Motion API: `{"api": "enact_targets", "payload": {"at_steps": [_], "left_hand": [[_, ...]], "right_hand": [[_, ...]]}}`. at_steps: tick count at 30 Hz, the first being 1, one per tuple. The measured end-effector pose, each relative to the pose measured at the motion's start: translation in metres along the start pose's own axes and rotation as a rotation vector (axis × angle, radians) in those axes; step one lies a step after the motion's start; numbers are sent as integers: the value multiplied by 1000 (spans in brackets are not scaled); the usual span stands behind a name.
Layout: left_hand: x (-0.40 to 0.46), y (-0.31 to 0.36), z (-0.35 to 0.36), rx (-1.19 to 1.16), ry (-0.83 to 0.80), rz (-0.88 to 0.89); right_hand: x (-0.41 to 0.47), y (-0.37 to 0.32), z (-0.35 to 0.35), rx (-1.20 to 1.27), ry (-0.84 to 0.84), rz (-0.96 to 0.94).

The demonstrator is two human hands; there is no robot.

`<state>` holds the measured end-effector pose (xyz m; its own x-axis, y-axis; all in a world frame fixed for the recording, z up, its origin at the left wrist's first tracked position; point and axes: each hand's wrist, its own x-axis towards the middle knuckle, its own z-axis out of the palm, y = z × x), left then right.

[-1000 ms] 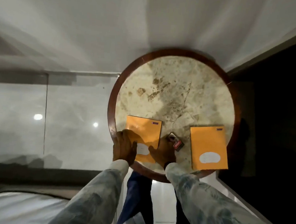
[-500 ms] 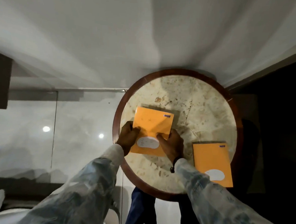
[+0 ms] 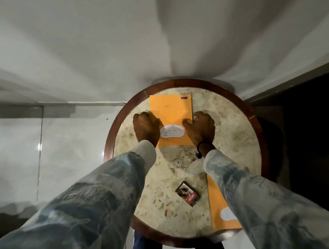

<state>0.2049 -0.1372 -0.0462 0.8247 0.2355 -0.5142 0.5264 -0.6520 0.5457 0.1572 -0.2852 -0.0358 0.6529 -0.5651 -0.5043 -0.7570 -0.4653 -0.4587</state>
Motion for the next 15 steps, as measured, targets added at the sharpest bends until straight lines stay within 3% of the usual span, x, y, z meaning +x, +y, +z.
{"api": "enact_targets", "payload": {"at_steps": [6,11,15], "left_hand": [[-90,-25,12,83,-112,39],[-210,-43,64,12,-360,-161],[-278,-62,111,164,-427,-160]], "right_hand": [[-54,58,-48,27,-57,79],[-108,147,-88,-83,-103,239],[-127,219,-94,-91,-86,336]]}}
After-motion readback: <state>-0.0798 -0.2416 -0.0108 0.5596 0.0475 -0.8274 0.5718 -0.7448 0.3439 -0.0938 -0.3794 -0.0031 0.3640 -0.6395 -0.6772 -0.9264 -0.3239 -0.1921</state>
